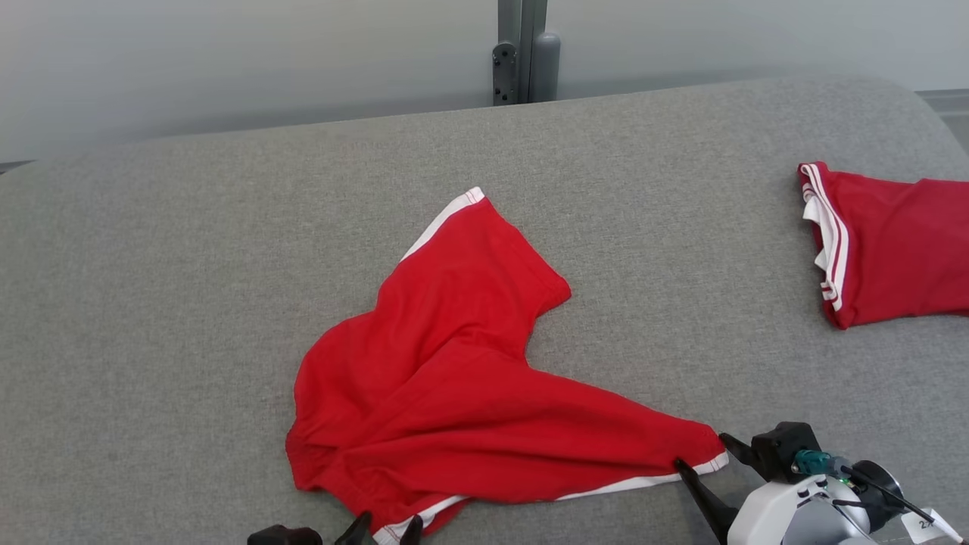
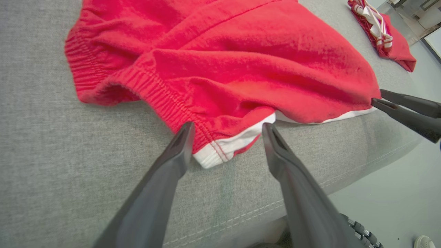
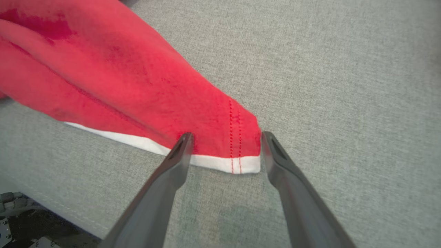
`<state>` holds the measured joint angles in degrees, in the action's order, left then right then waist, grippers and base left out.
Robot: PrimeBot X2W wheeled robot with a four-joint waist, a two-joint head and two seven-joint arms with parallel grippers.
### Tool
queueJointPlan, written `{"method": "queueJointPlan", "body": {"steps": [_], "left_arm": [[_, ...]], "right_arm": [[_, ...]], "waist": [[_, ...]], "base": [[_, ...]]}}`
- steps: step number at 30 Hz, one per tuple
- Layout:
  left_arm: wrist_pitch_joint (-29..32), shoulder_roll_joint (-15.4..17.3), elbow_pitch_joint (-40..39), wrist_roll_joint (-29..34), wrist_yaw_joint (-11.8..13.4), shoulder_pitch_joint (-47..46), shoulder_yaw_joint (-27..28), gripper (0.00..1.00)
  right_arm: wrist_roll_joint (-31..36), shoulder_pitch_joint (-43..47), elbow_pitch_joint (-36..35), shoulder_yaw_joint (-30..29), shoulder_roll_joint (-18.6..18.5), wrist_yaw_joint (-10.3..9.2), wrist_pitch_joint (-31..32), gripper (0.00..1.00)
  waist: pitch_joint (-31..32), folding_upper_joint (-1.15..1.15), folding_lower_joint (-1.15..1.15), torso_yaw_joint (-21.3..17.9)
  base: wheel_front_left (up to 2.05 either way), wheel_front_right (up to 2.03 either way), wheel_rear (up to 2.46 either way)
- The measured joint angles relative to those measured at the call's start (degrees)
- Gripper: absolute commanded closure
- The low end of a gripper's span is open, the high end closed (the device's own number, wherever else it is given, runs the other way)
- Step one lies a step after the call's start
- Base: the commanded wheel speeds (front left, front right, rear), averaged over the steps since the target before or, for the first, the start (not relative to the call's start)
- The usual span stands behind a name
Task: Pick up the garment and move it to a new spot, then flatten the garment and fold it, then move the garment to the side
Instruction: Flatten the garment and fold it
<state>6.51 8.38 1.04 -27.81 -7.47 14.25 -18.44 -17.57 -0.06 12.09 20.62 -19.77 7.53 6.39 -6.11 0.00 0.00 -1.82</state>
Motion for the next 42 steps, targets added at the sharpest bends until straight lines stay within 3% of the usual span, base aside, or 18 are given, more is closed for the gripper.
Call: {"method": "queueJointPlan", "body": {"steps": [30,31,33,34,39,42], "left_arm": [[3.96,0.57,-1.09,-0.65,2.69,0.41,-1.92,0.00],[3.87,0.48,-1.08,-0.70,2.66,0.12,-1.98,0.05],[2.85,0.54,-0.82,-0.68,2.42,-0.63,-2.05,0.63],[2.08,0.58,-0.64,-0.52,2.42,-0.98,-1.99,1.00],[1.03,0.82,-1.08,-1.25,1.74,-1.98,-2.33,1.00],[1.74,1.62,-4.33,-3.02,1.41,-1.92,-1.80,1.00]], "right_arm": [[-1.48,0.42,-1.02,0.31,-0.97,-0.03,0.15,0.00],[-1.68,0.25,-1.21,0.70,-1.00,-0.04,0.16,0.43],[-2.68,-0.36,-1.23,1.48,-0.93,-0.04,0.35,1.00],[-3.25,-0.60,-1.31,2.25,-1.08,-0.05,0.67,1.00],[-7.84,-0.81,-2.59,3.04,-1.85,-0.01,0.57,1.00],[-13.71,-0.83,-7.14,1.90,-2.32,-0.04,0.23,1.00]], "waist": [[-4.49,0.00,0.00,0.04],[-4.73,0.00,0.00,0.02],[-5.19,0.00,0.00,-0.04],[-5.36,0.00,0.00,-0.06],[-5.18,0.00,0.00,-0.04],[-4.49,0.00,0.00,-0.12]], "base": [[0.00,0.00,0.00],[0.00,0.00,0.00],[0.00,0.00,0.00],[0.00,0.00,0.00],[0.00,0.00,0.00],[0.00,0.00,0.00]]}}
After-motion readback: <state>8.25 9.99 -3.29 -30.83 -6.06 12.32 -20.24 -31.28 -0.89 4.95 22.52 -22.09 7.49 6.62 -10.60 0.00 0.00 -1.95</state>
